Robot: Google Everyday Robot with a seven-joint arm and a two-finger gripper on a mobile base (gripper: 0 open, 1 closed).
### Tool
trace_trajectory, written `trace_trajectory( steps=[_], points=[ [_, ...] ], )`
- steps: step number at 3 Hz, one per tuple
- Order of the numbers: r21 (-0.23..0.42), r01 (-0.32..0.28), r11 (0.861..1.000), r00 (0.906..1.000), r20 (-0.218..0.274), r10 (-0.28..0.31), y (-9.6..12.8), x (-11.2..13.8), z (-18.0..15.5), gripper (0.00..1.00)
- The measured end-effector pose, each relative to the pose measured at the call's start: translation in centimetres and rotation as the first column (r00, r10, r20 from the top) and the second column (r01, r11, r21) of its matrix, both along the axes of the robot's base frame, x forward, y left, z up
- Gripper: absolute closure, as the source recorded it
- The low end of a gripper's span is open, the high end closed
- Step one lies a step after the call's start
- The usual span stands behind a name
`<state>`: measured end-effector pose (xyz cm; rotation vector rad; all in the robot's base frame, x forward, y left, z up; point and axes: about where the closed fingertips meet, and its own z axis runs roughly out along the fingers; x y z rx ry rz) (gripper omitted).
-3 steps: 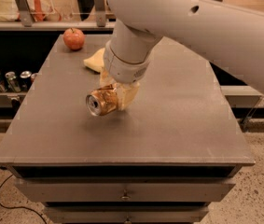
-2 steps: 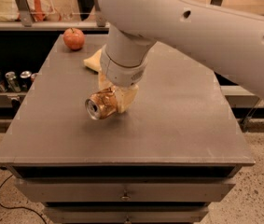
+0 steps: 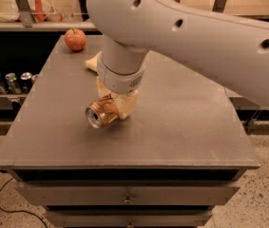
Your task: Knock orange can over
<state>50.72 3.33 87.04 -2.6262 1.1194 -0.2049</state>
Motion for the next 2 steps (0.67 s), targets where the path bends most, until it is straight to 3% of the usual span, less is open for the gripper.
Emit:
trace_trajectory(
  steps=[2],
  points=[
    [-0.043,-0.013,0.999,0.9999,-0.001,0.013,0.52,-0.4,-0.95,0.59]
  ],
)
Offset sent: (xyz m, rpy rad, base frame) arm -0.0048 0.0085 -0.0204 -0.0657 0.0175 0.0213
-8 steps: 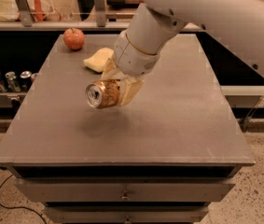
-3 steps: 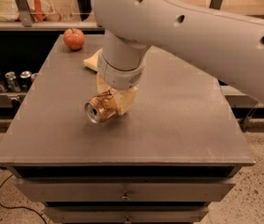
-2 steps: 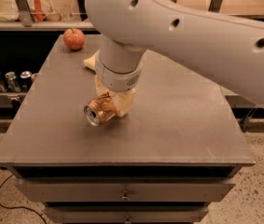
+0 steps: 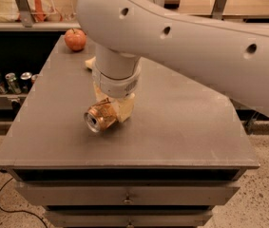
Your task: Knock orange can over
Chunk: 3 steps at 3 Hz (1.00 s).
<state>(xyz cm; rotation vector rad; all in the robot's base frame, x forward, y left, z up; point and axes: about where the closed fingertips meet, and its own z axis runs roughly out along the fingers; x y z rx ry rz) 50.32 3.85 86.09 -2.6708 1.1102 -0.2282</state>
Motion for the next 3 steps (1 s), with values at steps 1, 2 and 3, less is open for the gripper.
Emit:
trace_trajectory(
  steps=[1,2,3],
  points=[
    [-0.011,-0.003,1.0,0.9999,-0.01,0.003,0.14,-0.26,-0.54,0.36],
    [-0.015,-0.003,1.0,0.9998,-0.017,0.003,0.22,-0.42,-0.82,0.13],
    [-0.017,-0.003,1.0,0.9998,-0.022,0.002,0.28,-0.47,-0.88,0.0]
  ],
)
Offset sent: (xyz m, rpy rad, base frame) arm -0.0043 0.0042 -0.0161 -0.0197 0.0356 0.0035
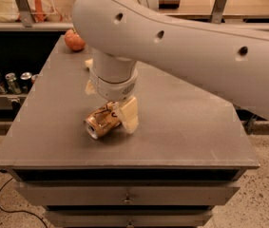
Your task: Knock orange can over
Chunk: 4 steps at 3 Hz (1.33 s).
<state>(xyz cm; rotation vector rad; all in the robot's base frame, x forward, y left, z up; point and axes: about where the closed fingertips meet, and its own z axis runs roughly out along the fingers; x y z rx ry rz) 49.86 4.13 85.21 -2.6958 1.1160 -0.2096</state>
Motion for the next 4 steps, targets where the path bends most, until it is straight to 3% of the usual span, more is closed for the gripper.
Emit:
trace_trajectory(
  steps=[4],
  points=[
    [0.024,0.0,1.0,0.9995,-0.032,0.0,0.16,0.4,-0.58,0.0]
  ],
)
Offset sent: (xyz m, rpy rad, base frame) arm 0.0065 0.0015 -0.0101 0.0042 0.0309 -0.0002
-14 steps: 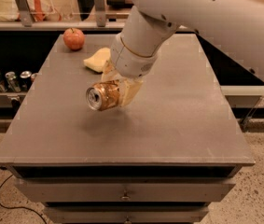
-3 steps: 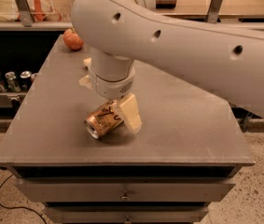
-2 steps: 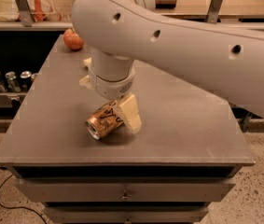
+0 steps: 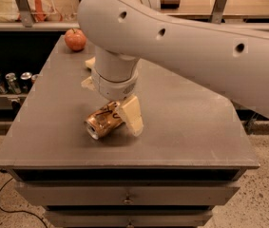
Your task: Knock orange can over
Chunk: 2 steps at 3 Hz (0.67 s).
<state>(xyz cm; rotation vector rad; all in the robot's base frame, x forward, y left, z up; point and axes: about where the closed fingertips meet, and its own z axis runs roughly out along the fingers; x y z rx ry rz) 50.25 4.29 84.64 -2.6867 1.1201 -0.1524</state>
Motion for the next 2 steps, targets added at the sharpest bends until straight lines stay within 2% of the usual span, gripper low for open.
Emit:
trace_trajectory(
  steps=[2],
  points=[
    [0.0,0.022,1.0,0.9997,0.01,-0.022,-0.08,0.47,0.12,0.0]
  ],
)
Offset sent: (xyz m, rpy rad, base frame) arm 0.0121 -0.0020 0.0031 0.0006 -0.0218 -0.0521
